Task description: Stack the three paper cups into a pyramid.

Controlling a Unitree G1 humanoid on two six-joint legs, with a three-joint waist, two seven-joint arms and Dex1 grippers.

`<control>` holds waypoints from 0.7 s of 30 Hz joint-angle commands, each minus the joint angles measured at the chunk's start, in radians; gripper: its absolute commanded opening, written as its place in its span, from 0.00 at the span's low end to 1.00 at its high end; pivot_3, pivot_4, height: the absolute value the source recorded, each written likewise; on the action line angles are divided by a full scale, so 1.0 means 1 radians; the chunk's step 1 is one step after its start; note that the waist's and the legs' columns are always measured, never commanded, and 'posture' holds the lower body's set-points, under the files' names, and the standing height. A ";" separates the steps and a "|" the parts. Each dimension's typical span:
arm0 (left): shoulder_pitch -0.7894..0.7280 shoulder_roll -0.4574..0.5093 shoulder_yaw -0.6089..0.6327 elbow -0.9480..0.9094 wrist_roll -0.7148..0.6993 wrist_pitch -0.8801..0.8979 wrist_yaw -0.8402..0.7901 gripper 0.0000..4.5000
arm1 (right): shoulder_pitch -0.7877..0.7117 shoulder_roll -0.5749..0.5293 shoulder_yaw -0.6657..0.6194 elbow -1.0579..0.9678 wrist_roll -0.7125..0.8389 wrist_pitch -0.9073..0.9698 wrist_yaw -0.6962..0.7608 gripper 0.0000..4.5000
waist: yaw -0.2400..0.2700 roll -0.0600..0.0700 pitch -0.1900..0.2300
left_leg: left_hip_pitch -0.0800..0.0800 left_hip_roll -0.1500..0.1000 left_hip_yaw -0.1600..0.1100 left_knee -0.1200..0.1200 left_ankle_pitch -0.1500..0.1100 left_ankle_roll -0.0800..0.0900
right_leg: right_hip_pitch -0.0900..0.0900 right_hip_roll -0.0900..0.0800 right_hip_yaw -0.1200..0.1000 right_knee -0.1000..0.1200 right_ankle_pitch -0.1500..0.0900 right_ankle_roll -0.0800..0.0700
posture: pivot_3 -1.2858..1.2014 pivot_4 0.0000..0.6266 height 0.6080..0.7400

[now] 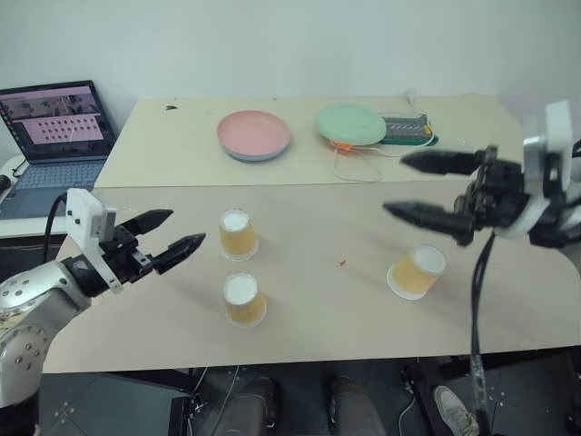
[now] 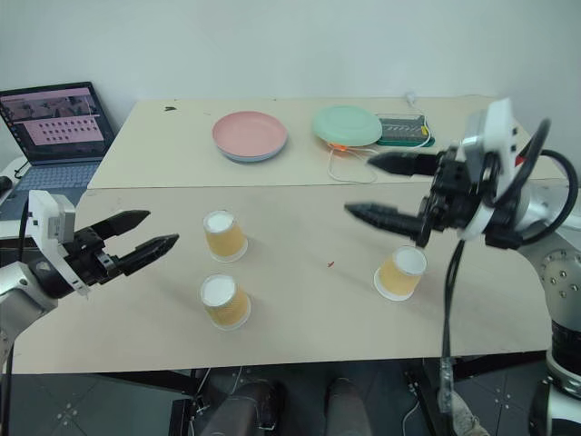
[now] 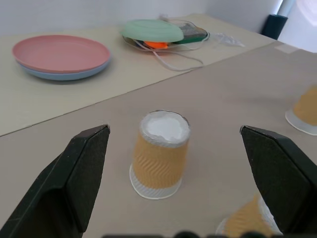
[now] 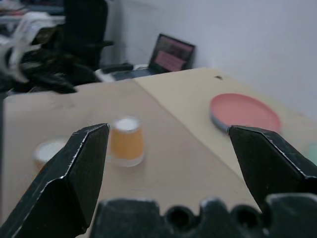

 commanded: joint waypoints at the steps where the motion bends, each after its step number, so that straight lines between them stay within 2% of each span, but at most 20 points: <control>1: 0.019 0.052 0.021 -0.104 -0.064 0.025 -0.043 1.00 | 0.025 -0.023 0.055 -0.056 0.018 0.000 0.109 0.99 | 0.003 0.000 0.000 | 0.000 0.000 0.000 0.000 0.000 0.000 | 0.000 0.000 0.000 0.000 0.000 0.000 | 0.52 0.24 0.81; 8: 0.088 0.125 0.014 -0.173 -0.094 0.050 -0.131 1.00 | 0.013 0.011 0.184 -0.066 -0.015 -0.014 0.180 0.99 | 0.003 0.000 0.000 | 0.000 0.001 0.001 0.000 0.000 -0.001 | -0.001 -0.004 0.001 0.001 -0.001 0.001 | 0.52 0.24 0.81; 13: 0.146 0.156 -0.011 -0.167 -0.059 0.038 -0.199 1.00 | -0.017 0.047 0.242 -0.034 -0.071 -0.031 0.192 0.99 | 0.008 0.000 0.000 | 0.000 0.001 0.001 0.000 0.000 -0.001 | -0.002 -0.004 0.000 0.001 -0.001 0.000 | 0.52 0.24 0.81; 17: 0.173 0.153 -0.062 -0.159 -0.003 0.008 -0.228 1.00 | -0.037 0.073 0.238 -0.034 -0.073 -0.025 0.178 0.99 | 0.013 0.000 0.000 | 0.000 0.001 0.001 0.000 0.000 -0.001 | -0.001 -0.005 0.000 0.001 -0.001 0.000 | 0.52 0.24 0.81; 21: 0.167 0.151 -0.171 -0.127 0.118 -0.066 -0.259 1.00 | -0.040 0.084 0.221 -0.048 -0.052 -0.008 0.164 0.99 | 0.015 0.000 0.000 | -0.001 0.001 0.001 0.000 0.000 -0.001 | -0.001 -0.006 0.000 0.000 0.000 -0.001 | 0.52 0.24 0.81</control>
